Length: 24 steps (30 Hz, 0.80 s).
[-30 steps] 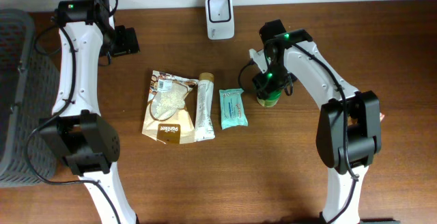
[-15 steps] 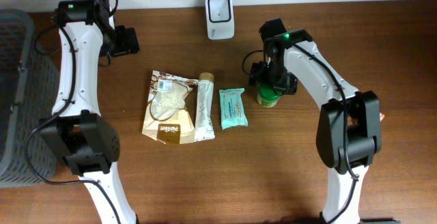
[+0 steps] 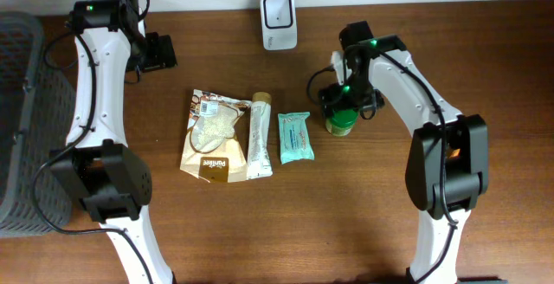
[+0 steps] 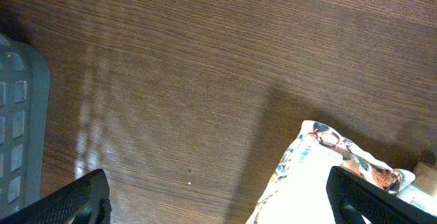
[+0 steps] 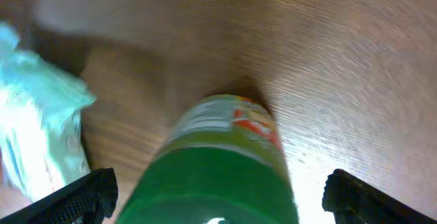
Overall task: Scan the item barcode
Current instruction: 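Close the right gripper around the green-lidded jar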
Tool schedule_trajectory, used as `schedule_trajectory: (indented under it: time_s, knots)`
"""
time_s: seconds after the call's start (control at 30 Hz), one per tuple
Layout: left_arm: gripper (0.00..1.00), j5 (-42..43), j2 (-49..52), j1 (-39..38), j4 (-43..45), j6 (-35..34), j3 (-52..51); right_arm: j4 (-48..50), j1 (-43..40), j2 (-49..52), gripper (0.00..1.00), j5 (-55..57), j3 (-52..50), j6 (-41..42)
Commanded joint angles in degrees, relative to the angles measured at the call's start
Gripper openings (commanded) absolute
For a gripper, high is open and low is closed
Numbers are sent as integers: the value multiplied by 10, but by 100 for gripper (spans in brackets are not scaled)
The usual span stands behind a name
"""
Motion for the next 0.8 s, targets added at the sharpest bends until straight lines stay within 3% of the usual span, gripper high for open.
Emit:
schedule_trajectory:
  time_s: [0.0,0.13,0.23,0.47,0.77]
  knots:
    - [99,6,0,3,1,9,12,-3,16,4,98,-21,3,-104]
    - [99,6,0,3,1,9,12,-3,17,4,96,-13,-12,-76]
    - [99,6,0,3,1,9,12,-5,15,4,87,13,-27,-4]
    - [99,6,0,3,1,9,12,-16,15,4,81,13,-29,108]
    - [99,6,0,2,1,9,12,-29,15,4,72,13,-29,148]
